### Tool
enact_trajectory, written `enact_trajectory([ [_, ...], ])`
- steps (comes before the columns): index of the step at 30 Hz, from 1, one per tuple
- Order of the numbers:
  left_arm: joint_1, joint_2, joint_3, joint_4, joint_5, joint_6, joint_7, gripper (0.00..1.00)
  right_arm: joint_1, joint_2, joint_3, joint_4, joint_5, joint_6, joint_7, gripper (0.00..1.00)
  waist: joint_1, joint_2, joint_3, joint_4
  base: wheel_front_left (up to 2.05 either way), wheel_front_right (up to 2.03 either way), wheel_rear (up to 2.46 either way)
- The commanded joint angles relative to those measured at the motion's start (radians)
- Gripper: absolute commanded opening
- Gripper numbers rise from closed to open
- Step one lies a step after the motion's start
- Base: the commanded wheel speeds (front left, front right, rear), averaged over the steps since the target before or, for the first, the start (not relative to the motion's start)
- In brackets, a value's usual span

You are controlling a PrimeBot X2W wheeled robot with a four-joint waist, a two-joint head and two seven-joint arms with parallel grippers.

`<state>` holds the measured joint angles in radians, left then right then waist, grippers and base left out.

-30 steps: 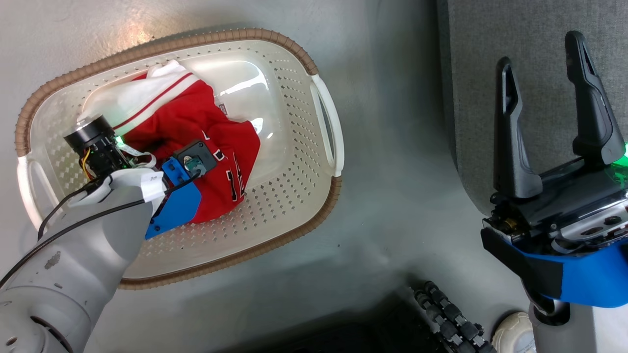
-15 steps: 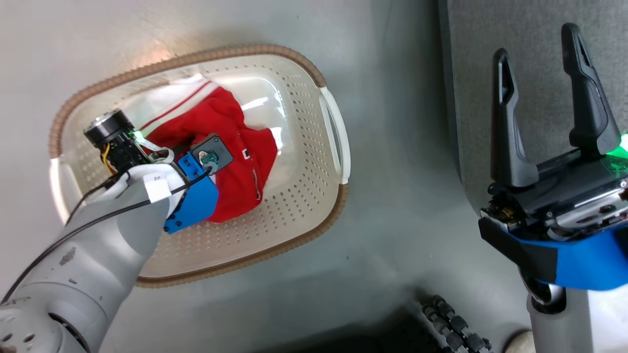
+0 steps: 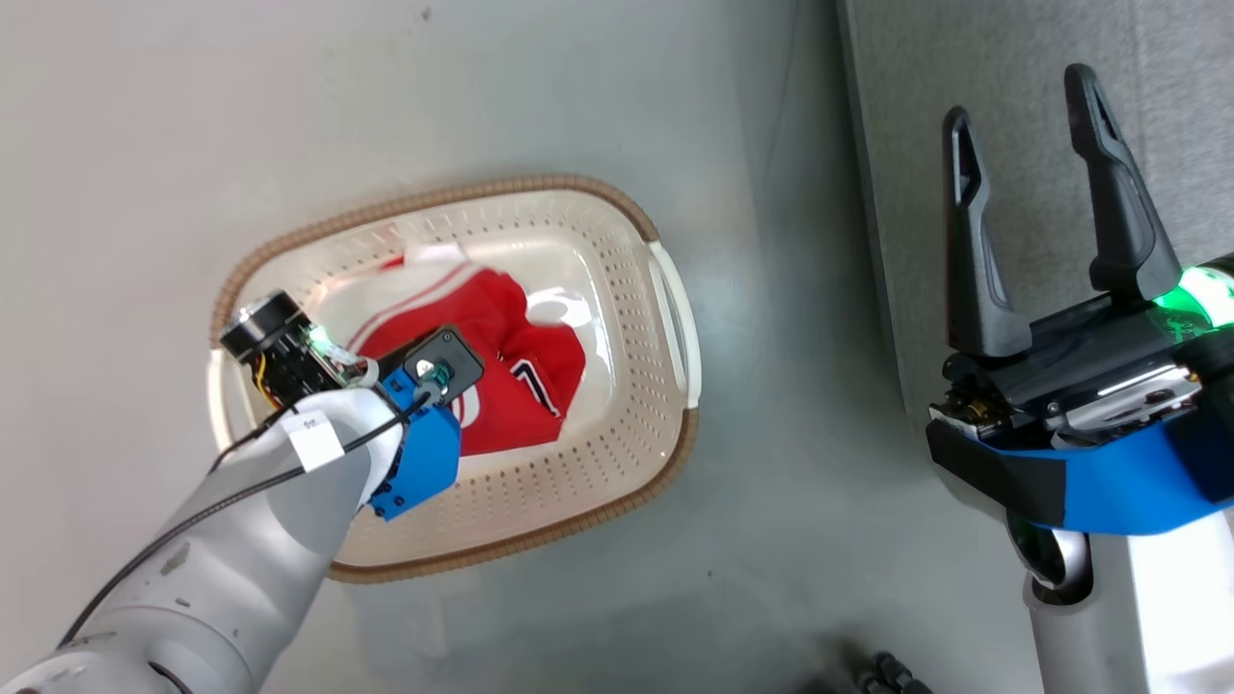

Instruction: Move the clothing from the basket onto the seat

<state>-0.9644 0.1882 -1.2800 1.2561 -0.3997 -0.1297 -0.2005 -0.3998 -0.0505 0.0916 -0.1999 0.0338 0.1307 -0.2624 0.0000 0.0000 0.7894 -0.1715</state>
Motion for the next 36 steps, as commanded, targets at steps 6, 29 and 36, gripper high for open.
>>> enact_trajectory([
  [6,0.039,-0.023,0.000,-0.001,-0.049,-0.001,-0.037,0.00,0.024,-0.008,-0.010,0.041,0.004,0.000,-0.004,1.00,0.0000,0.0000,-0.113,0.032,0.00,0.00,0.00],
  [29,0.211,-0.002,0.130,-0.210,-0.137,0.022,-0.066,0.00,0.161,-0.026,-0.023,0.165,0.023,0.000,-0.004,1.00,0.0000,0.0000,-0.456,0.099,0.00,0.00,0.00],
  [36,0.278,0.018,0.215,-0.311,-0.105,0.028,-0.066,0.00,0.204,-0.032,-0.027,0.198,0.028,0.000,-0.004,1.00,0.0000,0.0000,-0.553,0.122,0.00,0.00,0.00],
])
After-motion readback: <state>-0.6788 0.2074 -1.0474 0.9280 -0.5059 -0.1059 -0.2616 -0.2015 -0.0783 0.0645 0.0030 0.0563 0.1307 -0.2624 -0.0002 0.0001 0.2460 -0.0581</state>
